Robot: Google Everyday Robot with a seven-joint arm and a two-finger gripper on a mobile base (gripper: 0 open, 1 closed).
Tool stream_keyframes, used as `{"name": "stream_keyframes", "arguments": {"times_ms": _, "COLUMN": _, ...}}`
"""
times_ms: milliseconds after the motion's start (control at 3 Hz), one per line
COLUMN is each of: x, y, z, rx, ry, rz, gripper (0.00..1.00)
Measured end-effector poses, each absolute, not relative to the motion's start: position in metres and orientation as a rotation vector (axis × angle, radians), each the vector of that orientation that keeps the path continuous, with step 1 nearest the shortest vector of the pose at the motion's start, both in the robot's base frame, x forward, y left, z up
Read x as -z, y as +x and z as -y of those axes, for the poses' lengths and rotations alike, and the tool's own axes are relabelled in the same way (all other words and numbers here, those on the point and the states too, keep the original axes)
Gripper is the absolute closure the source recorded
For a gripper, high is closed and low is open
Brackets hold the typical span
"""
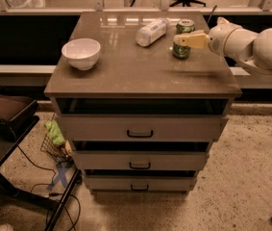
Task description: Place green can into white bowl
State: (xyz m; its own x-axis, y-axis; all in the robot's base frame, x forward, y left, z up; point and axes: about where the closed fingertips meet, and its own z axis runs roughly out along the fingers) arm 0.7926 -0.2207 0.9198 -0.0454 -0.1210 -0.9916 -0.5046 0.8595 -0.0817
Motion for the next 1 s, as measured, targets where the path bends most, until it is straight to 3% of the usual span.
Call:
{"name": "stream_keyframes", "arguments": {"times_ms": 333, "x": -0.908, "y": 0.806, "z": 0.211, "rx": -0.361, "ry": -0.483, "rz": -1.601, "gripper": 0.02}}
{"name": "stream_keyframes", "arguments": {"times_ms": 1000, "x": -0.899, "y": 0.819, "z": 0.197, "rx": -0.393, "ry": -0.478, "rz": -1.587, "gripper": 0.47}}
